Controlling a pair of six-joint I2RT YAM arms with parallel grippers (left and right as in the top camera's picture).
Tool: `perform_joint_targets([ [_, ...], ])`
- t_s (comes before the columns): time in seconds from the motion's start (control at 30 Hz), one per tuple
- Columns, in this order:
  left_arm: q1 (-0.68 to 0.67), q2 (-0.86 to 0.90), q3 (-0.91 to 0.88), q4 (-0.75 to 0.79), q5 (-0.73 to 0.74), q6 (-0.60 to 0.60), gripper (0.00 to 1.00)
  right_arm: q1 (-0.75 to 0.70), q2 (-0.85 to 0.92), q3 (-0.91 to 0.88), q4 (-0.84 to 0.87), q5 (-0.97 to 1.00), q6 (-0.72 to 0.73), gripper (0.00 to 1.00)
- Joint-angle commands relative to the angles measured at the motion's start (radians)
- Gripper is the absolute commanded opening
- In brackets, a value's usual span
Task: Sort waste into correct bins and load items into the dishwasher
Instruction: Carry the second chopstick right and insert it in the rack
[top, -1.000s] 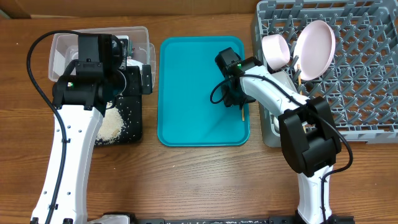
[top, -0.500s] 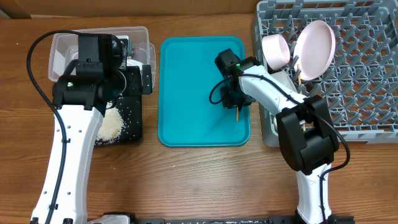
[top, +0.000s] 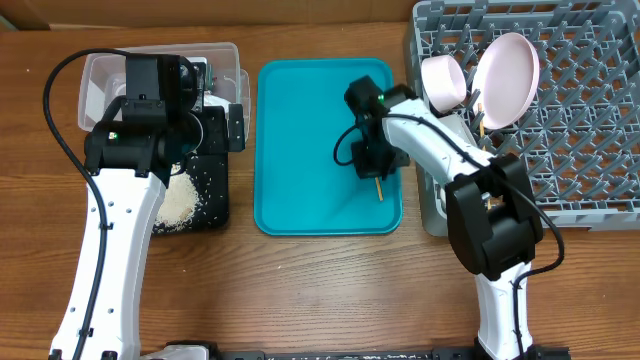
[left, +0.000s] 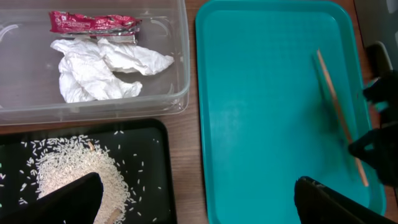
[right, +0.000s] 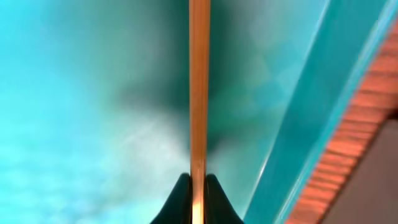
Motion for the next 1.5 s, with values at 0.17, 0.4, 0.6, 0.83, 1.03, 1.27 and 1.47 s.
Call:
perform_joint_targets([
  [0.17, 0.002, -0.006, 0.021, 0.002, 0.004, -0.014, 1.00, -0.038, -0.358, 0.280, -0.216, 0.114, 0.030, 0.04],
  [0.4, 0.002, -0.006, 0.021, 0.002, 0.004, -0.014, 1.00, -0.179, -0.509, 0.275, -0.457, 0.285, 0.029, 0.04],
  [0.6, 0.002, -0.006, 0.021, 0.002, 0.004, -0.014, 1.00, -0.308, -0.498, 0.177, -0.490, 0.290, -0.013, 0.04],
  [0.83, 0.002, -0.006, 0.021, 0.002, 0.004, -0.014, 1.00, -0.364, -0.498, -0.013, -0.378, 0.291, -0.220, 0.04],
  [1.03, 0.002, -0.006, 0.021, 0.002, 0.004, -0.014, 1.00, -0.402, -0.498, -0.180, -0.243, 0.296, -0.246, 0.04],
  [1.27, 0.002, -0.006, 0.021, 0.002, 0.004, -0.014, 1.00, -0.465, -0.498, -0.273, -0.191, 0.298, -0.245, 0.11],
  [1.47, 0.002, -0.006, 0.021, 0.002, 0.004, -0.014, 1.00, -0.485, -0.498, -0.274, -0.170, 0.298, -0.245, 0.42],
])
